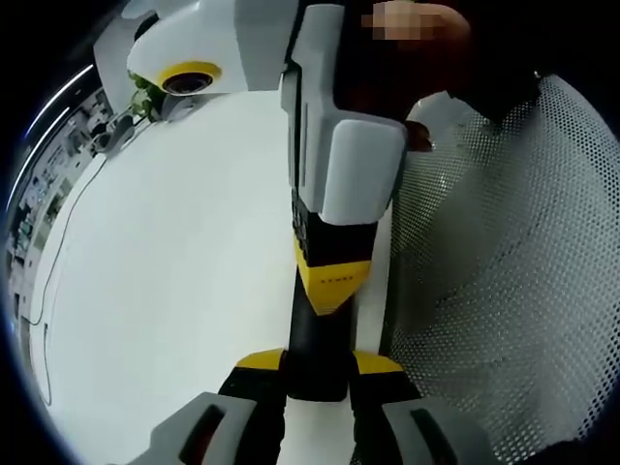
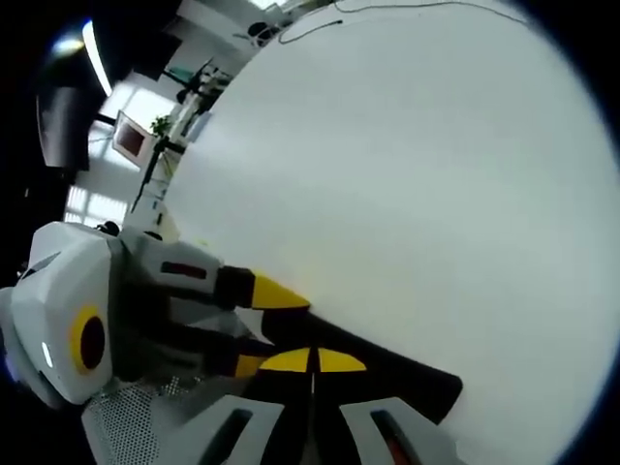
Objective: Press the specified remote control buttons in sequence, fully releasing each button before pressing the next.
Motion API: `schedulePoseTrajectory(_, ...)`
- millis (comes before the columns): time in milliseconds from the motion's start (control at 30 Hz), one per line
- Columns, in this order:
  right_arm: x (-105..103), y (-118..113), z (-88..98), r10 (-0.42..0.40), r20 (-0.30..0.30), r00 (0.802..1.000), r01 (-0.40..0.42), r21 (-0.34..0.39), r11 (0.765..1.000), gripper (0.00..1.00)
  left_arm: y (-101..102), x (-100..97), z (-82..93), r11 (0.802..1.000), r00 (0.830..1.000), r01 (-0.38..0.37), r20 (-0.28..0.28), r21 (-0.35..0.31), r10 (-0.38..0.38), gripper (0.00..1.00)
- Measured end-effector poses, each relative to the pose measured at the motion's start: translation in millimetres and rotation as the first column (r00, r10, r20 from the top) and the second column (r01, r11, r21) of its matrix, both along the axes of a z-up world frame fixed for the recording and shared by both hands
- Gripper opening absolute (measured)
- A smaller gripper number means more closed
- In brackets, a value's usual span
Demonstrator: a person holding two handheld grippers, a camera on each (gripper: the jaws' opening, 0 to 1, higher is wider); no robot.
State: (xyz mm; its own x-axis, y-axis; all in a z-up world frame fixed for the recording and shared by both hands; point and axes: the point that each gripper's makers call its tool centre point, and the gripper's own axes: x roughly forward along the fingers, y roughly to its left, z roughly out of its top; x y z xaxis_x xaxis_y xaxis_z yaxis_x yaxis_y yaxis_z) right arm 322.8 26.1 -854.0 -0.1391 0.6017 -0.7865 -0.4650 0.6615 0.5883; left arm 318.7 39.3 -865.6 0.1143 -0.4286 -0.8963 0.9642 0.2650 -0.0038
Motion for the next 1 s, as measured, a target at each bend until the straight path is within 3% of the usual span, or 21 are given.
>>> schedulePoseTrajectory(467, 0.9, 0.4, -0.8, -0.007, 0.007, 1.000, 0.007, -0.002, 1.000, 0.00, 0.2, -0.1, 0.4, 1.000, 1.000, 0.004, -0.003, 0.000, -0.004, 0.25)
schedulePoseTrajectory(800, 0.2, -0.3, 0.2, -0.037, -0.027, 0.999, 0.037, 0.011, 0.999, 0.00, 0.0, -0.2, 0.7, 1.000, 1.000, 0.003, -0.002, 0.000, -0.003, 0.25)
schedulePoseTrajectory(1000, -0.7, 0.0, 0.8, -0.017, -0.009, 1.000, 0.017, 0.005, 1.000, 0.00, -0.1, 0.0, 0.6, 1.000, 1.000, 0.004, -0.002, 0.000, -0.004, 0.25)
